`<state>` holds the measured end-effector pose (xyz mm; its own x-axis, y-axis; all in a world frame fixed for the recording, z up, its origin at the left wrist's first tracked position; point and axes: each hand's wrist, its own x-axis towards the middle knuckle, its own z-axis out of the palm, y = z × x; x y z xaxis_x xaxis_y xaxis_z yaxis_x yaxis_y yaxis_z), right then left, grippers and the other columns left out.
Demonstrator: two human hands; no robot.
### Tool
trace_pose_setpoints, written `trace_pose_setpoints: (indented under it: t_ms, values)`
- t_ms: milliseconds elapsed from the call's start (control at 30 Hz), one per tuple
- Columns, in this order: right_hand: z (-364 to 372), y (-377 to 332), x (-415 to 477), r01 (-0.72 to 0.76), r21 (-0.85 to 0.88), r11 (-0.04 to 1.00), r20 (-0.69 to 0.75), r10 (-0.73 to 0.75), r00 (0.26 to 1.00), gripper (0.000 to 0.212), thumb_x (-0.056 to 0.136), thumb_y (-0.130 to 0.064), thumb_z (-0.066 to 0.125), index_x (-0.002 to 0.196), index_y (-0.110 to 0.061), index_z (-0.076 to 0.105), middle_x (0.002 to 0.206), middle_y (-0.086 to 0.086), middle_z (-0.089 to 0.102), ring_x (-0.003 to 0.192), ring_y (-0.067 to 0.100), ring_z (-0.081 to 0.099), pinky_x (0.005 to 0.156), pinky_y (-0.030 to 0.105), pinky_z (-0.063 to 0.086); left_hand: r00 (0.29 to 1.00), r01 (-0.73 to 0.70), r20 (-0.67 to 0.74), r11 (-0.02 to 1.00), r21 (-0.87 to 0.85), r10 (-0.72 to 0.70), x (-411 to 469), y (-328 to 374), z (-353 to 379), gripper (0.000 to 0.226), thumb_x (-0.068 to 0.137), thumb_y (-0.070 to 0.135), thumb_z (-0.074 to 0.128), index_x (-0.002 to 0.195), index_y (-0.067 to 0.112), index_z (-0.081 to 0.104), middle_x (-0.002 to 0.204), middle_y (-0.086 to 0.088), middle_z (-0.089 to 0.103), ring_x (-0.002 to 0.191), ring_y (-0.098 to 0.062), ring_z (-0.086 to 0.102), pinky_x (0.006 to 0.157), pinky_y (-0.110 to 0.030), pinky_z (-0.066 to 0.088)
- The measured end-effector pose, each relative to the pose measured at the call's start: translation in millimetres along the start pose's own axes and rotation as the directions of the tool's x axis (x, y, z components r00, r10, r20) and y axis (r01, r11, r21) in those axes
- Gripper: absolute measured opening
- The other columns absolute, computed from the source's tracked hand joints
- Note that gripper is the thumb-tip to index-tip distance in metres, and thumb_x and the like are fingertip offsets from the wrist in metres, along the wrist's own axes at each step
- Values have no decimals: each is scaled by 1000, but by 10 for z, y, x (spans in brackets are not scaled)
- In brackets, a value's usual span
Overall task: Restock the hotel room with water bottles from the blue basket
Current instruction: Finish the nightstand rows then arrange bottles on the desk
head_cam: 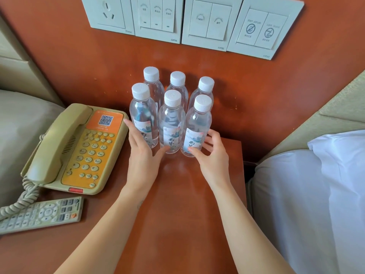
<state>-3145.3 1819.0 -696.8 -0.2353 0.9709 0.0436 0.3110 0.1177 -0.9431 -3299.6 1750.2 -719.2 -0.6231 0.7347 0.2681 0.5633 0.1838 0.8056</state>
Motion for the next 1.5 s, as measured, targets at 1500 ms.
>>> trace_pose_setpoints:
  t_ms: [1500]
  values:
    - [-55,16,32,17,-70,997,93,-10,996,76,77,-27,82,139,-34,40,131,-24,53,126,3,51,106,25,41,991,120,49,992,37,-122,-19,85,-52,124,80,47,74,152,21,-24,166,3,-4,145,-11,18,102,-36,36]
